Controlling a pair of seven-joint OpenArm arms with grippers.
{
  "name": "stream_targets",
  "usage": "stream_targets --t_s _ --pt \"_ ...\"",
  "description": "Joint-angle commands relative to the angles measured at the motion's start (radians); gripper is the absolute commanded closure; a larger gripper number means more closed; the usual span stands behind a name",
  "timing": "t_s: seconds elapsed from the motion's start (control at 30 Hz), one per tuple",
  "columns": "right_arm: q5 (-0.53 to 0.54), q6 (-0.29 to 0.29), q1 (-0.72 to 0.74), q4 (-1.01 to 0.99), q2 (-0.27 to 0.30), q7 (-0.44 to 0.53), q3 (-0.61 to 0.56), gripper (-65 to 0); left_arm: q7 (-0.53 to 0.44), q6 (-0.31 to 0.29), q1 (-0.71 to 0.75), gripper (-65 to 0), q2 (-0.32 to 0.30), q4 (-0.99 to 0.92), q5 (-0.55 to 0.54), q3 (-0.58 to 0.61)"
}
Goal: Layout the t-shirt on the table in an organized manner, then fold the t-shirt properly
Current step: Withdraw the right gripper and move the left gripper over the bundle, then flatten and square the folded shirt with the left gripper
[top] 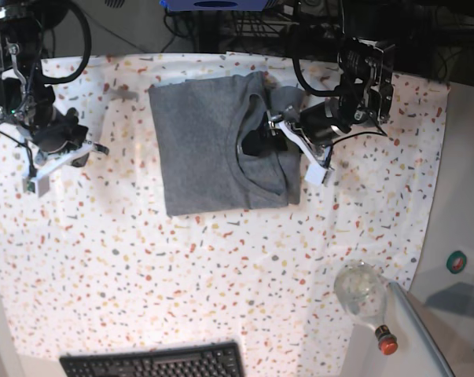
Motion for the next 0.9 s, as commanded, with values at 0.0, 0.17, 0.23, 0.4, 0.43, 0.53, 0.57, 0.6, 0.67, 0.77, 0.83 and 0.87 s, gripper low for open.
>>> stream_targets --t_s 0.0,0.17,0.23,0.4,0.43,0.53,0.57,0.6,0.67,0.77,0.83,0.87 --pt "0.001 0.015 0.001 0.001 0.01 0.015 0.028 0.0 0.032 0.029 0.004 -27.8 -0.013 0.0 0.031 0.011" --pt "0.001 0.068 -0.02 -0.037 0.01 0.015 0.104 0.0 0.035 0.126 -0.026 0.0 -0.052 0.003 0.031 0.026" --pt "0.001 0.088 -0.025 -0.039 0.01 0.015 0.126 0.0 0.06 0.144 -0.066 0.0 -0.086 -0.007 0.033 0.075" --pt "0.001 0.107 -0.042 -0.043 0.008 0.015 0.184 0.0 0.118 0.146 -0.252 0.0 -0.21 -0.03 0.114 0.359" --pt "0.001 0.107 -0.042 -0.053 0.008 0.015 0.189 0.0 0.118 0.146 -0.295 0.0 -0.224 -0.029 0.134 0.427" --pt "0.001 0.107 -0.04 -0.092 0.008 0.015 0.19 0.0 0.118 0.146 -0.414 0.0 -0.234 -0.024 0.212 0.648" --pt "0.001 0.107 -0.04 -0.102 0.008 0.015 0.19 0.0 0.118 0.146 -0.447 0.0 -0.232 -0.024 0.237 0.718" --pt "0.001 0.107 -0.042 -0.108 0.008 0.015 0.189 0.0 0.118 0.146 -0.477 0.0 -0.227 -0.024 0.258 0.797" --pt "0.002 0.107 -0.046 -0.112 0.005 0.015 0.189 0.0 0.117 0.146 -0.525 0.0 -0.201 -0.023 0.295 0.933" --pt "0.001 0.107 -0.072 -0.109 -0.018 0.016 0.221 0.0 0.075 0.146 -0.565 0.0 -0.148 -0.023 0.392 1.105" --pt "0.001 0.107 -0.08 -0.111 -0.033 0.015 0.25 0.0 0.026 0.146 -0.571 0.0 -0.109 -0.027 0.482 1.169" --pt "-0.001 0.107 -0.088 -0.109 -0.039 0.015 0.265 0.0 0.0 0.146 -0.568 0.0 -0.091 -0.032 0.536 1.189"
